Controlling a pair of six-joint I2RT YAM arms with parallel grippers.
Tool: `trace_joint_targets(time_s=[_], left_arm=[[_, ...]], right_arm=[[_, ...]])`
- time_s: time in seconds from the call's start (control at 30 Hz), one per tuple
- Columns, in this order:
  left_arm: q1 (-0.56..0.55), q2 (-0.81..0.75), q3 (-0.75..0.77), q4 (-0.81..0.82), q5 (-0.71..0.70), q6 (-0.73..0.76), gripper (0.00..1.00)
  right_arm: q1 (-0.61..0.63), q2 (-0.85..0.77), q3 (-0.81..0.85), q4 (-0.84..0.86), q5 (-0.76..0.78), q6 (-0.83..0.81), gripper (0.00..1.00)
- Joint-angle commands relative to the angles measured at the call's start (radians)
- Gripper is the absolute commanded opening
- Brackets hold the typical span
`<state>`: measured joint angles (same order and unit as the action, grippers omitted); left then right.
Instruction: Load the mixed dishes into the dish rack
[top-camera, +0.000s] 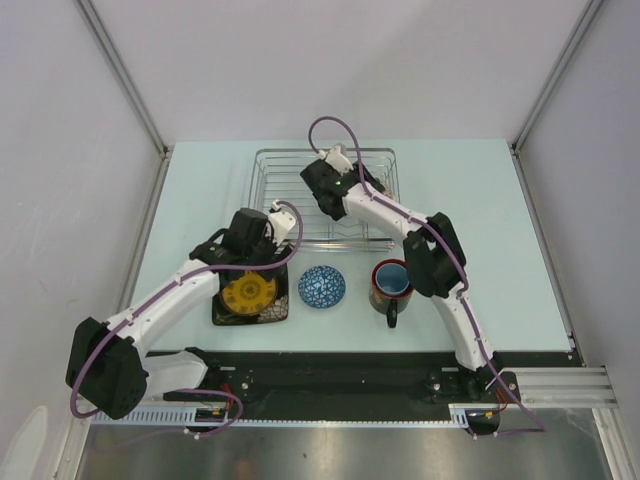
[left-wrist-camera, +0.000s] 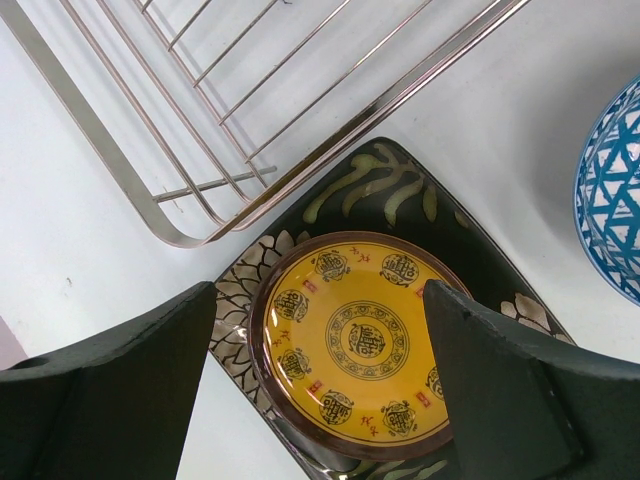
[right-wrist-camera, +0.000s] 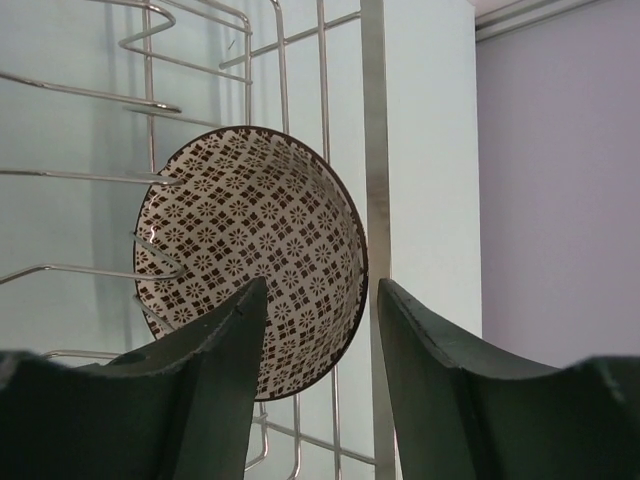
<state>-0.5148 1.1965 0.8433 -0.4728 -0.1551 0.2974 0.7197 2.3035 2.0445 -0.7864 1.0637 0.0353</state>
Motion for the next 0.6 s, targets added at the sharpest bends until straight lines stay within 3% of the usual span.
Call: trace_joint_targets(time_s=[0.0,0.3,0.57], left_arm=[[0.007,-0.012,0.005,0.031,0.0,0.011,0.89],[0.009,-0.014,-0.006,0.037,0.003,0.011,0.89],[0.009,-0.018,-0.024,0.046,0.005,0.013,0.89]], right_arm=[[0.015,0.025,0.049,-0.031,0.028,0.057,0.54],[0.03,0.028,0.034,-0.149,0.102,0.179,0.5],[0.008,-0.022,0.022,-0.217,0.07,0.322,0.57]])
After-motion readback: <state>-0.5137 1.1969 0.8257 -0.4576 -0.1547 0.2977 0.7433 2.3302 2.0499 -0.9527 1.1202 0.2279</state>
